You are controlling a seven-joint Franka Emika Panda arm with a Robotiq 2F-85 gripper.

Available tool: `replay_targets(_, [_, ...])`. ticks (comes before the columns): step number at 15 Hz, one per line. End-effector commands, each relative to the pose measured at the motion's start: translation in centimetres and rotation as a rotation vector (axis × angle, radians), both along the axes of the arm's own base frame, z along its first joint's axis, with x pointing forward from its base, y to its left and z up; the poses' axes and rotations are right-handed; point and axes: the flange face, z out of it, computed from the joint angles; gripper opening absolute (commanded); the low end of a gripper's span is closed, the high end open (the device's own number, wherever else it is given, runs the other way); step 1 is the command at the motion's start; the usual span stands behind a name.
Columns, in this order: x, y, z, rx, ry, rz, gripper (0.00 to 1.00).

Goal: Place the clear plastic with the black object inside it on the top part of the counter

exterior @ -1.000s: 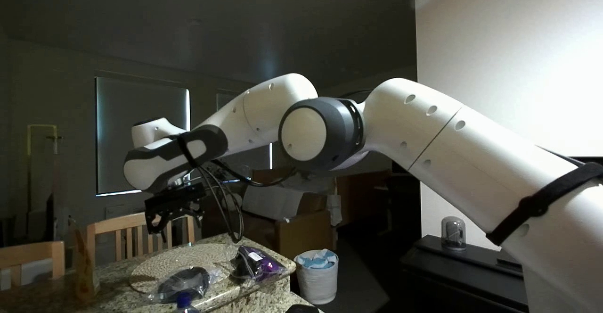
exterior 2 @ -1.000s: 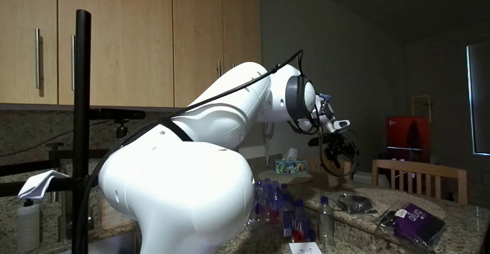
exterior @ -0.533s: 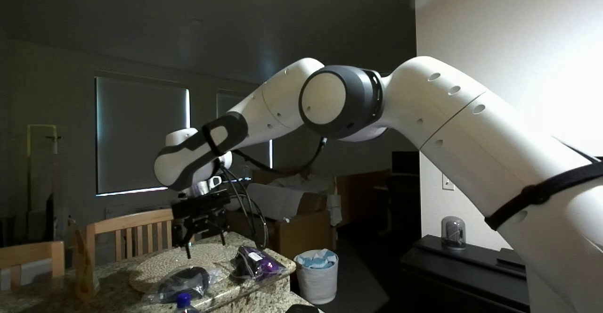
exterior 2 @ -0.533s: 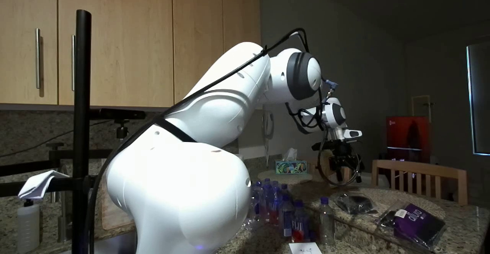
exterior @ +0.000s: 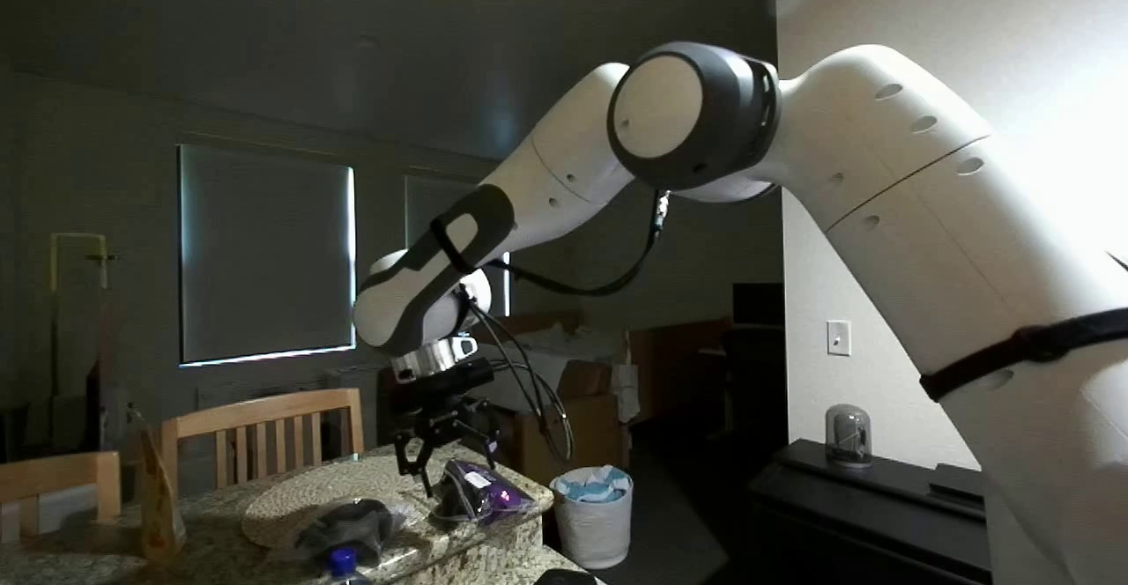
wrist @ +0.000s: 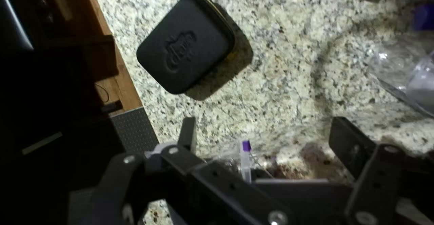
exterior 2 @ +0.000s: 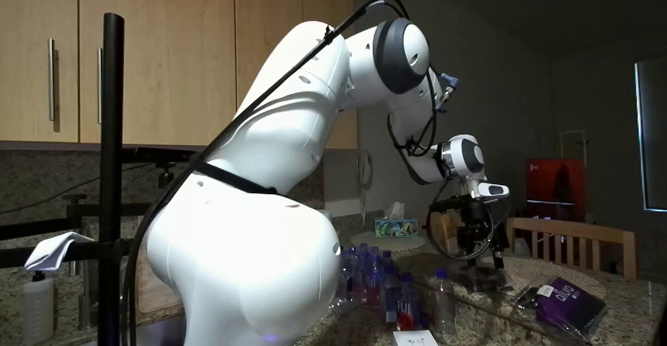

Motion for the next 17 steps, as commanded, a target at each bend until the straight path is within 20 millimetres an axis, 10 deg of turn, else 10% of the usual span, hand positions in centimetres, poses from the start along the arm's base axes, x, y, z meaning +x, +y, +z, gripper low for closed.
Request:
replay_targets(1, [-5.2, -1.4, 1.1, 0.004, 0.028, 0.014, 1.0])
replay_targets(6, [-5.8, -0.6, 3.9, -0.01, -0.04, 0.089, 1.0])
replay_targets(17, [-5.1, -0.2, 3.7, -0.009, -0.03, 0.051, 1.0])
